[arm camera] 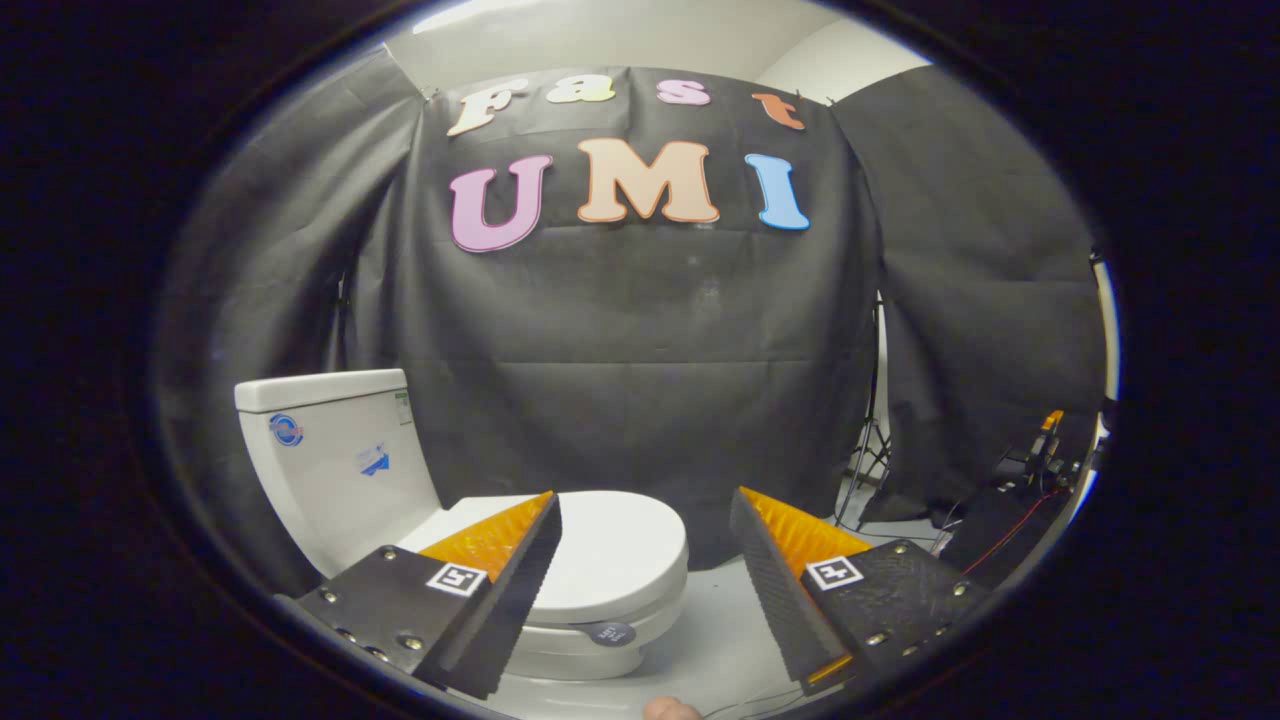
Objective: Open the toilet lid.
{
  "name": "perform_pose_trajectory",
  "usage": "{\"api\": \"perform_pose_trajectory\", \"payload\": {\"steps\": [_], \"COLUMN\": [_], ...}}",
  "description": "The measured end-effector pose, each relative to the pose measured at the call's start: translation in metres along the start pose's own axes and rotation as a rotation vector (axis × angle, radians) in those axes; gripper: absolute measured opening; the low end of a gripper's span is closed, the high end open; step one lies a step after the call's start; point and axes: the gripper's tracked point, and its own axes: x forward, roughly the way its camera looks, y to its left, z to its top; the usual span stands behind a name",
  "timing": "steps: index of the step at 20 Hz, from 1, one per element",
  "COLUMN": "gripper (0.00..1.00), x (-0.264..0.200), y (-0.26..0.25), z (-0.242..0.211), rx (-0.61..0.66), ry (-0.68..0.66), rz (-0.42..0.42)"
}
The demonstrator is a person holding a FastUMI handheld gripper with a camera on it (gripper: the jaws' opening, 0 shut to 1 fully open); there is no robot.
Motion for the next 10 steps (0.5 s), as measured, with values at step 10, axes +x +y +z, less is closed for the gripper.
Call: {"api": "perform_pose_trajectory", "payload": {"steps": [10], "gripper": [1.00], "x": [0.022], "y": [-0.025], "z": [-0.037], "rx": [0.026], "ry": [0.152], "rz": [0.008]}}
